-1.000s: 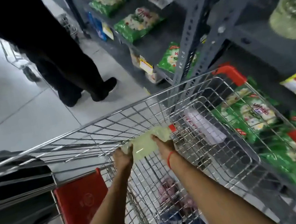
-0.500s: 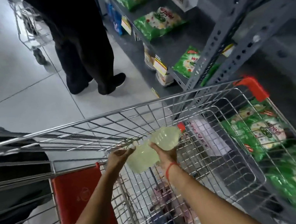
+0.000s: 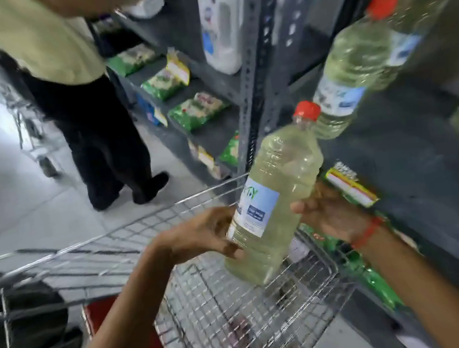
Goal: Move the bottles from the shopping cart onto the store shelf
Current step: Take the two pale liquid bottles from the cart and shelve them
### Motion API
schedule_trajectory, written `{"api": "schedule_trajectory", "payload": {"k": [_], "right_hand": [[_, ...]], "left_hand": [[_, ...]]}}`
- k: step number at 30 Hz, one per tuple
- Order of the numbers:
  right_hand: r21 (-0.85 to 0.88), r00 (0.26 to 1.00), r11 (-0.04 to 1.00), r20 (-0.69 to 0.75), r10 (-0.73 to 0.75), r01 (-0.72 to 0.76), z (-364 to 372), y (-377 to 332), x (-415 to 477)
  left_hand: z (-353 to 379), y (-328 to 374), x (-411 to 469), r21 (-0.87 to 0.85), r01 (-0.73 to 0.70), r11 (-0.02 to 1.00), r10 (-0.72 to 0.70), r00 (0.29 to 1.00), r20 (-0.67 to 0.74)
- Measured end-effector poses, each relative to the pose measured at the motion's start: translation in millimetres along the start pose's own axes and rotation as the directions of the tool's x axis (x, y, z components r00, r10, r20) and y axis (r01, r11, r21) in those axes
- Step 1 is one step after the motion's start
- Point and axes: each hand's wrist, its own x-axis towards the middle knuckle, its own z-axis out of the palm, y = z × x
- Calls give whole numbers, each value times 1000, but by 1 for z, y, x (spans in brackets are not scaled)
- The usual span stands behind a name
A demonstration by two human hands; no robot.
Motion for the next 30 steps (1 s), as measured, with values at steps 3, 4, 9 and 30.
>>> {"api": "schedule_trajectory", "payload": {"k": [3,4,9,30], "right_hand": [[-188,988,978,-106,-115,94,-10,-52,-39],[-254,978,959,-135,-160,122,-13,-62,-52],[-445,876,886,-368,-312,129,-50,-61,-98],[-384,656,913,-654,-376,140,-180,-43,-138]], "left_hand": [[41,46,13,84,-132,988,142,983,-120],[54,57,20,106,-176,979,191,970,-150],[107,95,74,287,-260,922,342,893,-293],[187,91,233,451,-275,849,407,885,-227]]}}
